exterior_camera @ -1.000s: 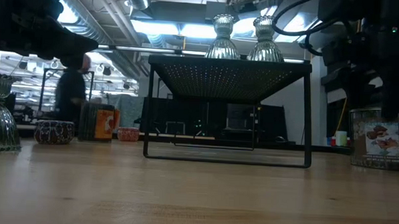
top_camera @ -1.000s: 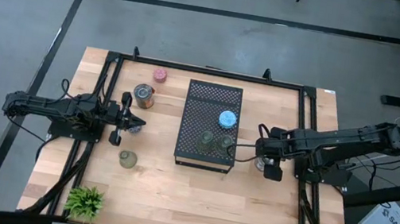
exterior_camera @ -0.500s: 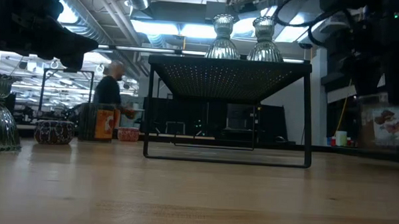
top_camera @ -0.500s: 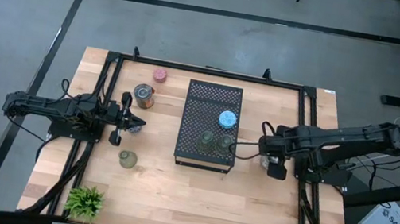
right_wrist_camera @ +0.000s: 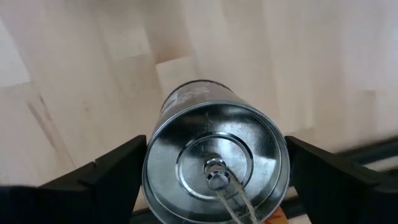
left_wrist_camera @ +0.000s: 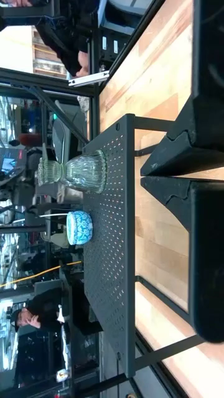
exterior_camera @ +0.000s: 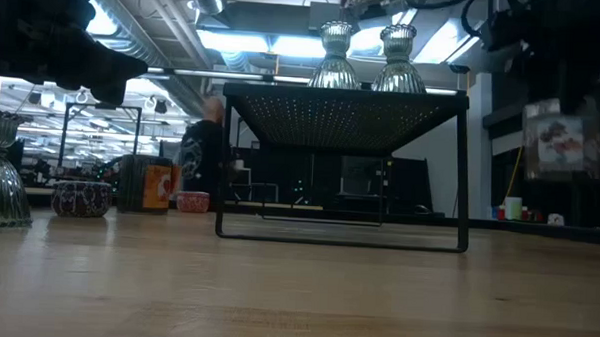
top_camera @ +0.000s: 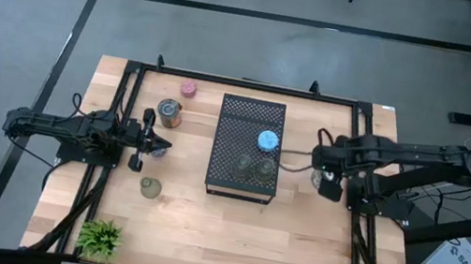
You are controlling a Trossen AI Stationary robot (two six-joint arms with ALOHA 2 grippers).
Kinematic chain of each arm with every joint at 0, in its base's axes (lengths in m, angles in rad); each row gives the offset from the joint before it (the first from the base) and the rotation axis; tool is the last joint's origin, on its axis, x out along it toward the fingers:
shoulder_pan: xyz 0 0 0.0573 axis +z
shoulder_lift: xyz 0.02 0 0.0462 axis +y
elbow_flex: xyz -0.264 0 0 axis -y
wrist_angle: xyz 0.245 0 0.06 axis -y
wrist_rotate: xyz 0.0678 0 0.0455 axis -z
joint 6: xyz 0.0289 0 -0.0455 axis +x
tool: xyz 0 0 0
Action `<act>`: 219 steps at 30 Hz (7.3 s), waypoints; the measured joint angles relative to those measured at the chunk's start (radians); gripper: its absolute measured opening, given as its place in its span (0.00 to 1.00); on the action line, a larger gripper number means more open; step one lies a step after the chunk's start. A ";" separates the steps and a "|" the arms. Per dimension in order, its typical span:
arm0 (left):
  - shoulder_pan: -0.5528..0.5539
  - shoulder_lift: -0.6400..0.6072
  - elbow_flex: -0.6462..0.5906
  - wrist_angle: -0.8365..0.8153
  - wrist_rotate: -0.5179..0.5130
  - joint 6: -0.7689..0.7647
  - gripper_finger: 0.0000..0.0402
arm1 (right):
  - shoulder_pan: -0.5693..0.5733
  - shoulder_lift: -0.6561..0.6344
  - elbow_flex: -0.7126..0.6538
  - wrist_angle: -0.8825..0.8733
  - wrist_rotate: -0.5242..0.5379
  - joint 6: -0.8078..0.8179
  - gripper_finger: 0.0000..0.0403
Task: Pick & Place candle stick holders
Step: Put the brown scented candle on the shelf, then put the patterned pink scented candle on the shelf aligned with the other patterned blue scented candle
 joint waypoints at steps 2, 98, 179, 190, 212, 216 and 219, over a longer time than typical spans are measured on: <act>0.000 0.000 0.000 0.000 0.000 0.000 0.02 | -0.028 0.000 0.048 -0.026 0.011 0.000 0.87; 0.000 0.000 0.000 0.000 0.000 0.000 0.02 | -0.453 0.699 0.899 0.113 -0.028 -0.614 0.87; 0.000 0.000 0.000 0.000 0.000 0.000 0.02 | -0.230 0.350 0.553 0.478 0.007 -0.527 0.88; 0.000 0.000 0.000 -0.001 0.000 0.000 0.02 | -0.204 0.096 0.295 0.686 0.007 -0.527 0.65; 0.000 0.000 0.000 0.000 0.000 0.000 0.02 | -0.208 -0.410 -0.184 0.737 0.009 -0.374 0.27; 0.000 0.000 0.000 0.000 0.000 0.000 0.02 | -0.208 -0.508 -0.301 0.740 -0.048 -0.339 0.24; 0.000 0.000 0.000 0.000 0.000 0.000 0.02 | -0.206 -0.570 -0.388 0.740 -0.114 -0.340 0.23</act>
